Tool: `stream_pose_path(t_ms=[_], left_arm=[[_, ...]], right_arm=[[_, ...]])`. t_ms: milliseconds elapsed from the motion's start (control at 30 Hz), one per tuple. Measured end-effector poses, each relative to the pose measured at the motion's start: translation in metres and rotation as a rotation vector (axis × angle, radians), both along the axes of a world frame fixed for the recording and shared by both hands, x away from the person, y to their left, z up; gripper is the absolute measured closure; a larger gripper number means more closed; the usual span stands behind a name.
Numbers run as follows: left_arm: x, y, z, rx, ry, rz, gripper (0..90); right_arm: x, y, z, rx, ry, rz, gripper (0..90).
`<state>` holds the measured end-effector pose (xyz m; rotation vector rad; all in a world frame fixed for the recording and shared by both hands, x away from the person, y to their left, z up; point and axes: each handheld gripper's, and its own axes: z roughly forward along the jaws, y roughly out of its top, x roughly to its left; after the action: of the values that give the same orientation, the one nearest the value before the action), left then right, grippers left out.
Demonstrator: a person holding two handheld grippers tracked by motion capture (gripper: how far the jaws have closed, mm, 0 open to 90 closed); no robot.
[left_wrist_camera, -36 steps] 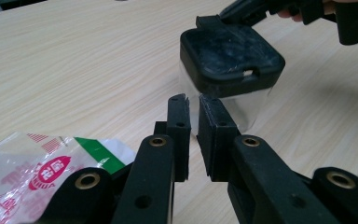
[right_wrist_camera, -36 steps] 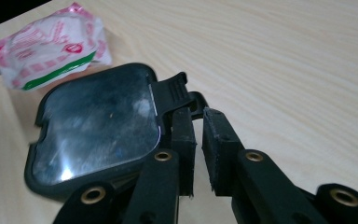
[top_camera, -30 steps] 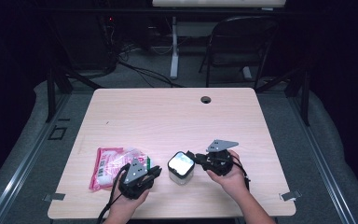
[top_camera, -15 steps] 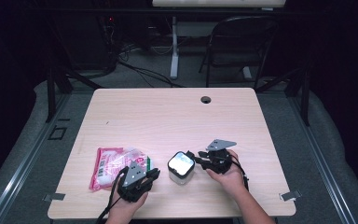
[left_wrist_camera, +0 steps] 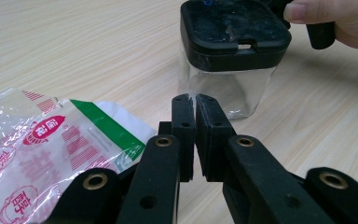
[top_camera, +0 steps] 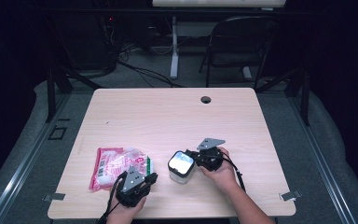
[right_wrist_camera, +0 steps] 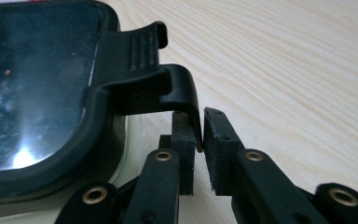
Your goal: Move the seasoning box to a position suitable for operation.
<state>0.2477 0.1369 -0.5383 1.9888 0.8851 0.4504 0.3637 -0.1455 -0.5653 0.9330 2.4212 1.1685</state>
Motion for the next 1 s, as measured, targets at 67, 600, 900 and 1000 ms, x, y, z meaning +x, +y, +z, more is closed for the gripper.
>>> stream_pose_path(t_ms=[67,600,900,1000], left_arm=[[0.001,-0.001,-0.001,-0.006,0.007,0.003,86.3],[0.017,-0.012,-0.016,0.004,0.082,-0.051,88.3],[0.025,-0.03,-0.019,0.029,0.107,-0.079,90.0],[0.027,-0.033,-0.018,0.026,0.1,-0.074,90.0]], right_arm=[[-0.002,0.002,0.0,-0.02,-0.017,-0.012,84.5],[-0.041,-0.009,0.004,-0.028,0.012,-0.221,81.4],[-0.067,-0.021,0.006,0.004,0.075,-0.171,76.7],[-0.07,-0.022,0.005,0.012,0.062,-0.162,75.8]])
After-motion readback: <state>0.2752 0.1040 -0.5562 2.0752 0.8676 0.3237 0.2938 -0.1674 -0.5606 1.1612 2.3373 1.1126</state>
